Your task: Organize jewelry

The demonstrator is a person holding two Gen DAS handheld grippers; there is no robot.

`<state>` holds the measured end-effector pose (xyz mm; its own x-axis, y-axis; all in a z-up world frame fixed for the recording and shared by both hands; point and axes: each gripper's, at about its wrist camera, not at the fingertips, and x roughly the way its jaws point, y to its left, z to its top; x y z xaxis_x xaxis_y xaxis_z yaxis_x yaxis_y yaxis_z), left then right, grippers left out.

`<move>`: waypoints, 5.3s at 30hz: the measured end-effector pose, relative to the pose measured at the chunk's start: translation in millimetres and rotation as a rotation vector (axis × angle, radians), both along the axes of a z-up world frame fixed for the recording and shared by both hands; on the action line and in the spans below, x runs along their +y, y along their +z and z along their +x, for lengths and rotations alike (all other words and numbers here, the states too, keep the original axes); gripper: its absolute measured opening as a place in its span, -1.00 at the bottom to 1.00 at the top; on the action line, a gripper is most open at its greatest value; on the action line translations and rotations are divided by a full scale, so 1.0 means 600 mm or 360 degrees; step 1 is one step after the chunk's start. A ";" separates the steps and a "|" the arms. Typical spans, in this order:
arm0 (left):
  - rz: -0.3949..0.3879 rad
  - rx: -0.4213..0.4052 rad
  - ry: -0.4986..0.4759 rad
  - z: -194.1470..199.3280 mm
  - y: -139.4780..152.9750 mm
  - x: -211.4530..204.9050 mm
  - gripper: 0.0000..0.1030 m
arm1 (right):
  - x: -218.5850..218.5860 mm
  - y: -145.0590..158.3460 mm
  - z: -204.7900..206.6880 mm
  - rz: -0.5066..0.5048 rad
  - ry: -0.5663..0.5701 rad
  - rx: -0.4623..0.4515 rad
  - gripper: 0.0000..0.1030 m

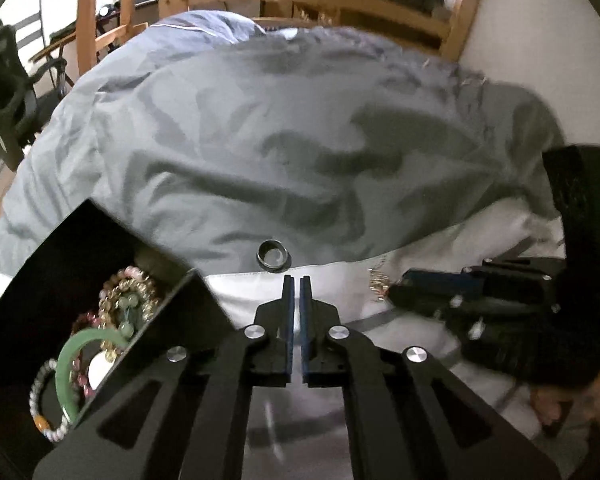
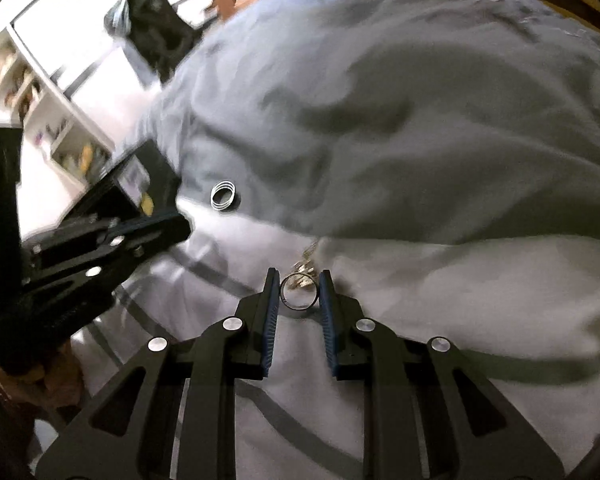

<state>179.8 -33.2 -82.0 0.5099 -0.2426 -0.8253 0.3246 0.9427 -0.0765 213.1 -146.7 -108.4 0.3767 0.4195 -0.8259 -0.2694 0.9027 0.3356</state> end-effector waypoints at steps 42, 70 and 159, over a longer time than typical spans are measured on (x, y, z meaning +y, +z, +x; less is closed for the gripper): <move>-0.0301 0.0003 0.0069 0.013 0.022 0.035 -1.00 | -0.030 0.058 -0.031 -0.0004 -0.0301 -0.0328 -0.61; -0.0039 0.0056 0.0084 0.063 -0.026 -0.015 -0.63 | -0.031 0.046 -0.021 0.0093 -0.0340 -0.0275 -0.61; 0.0015 -0.0538 0.0237 -0.070 0.120 0.063 0.89 | 0.033 0.080 -0.046 -0.0136 -0.0116 -0.0422 0.79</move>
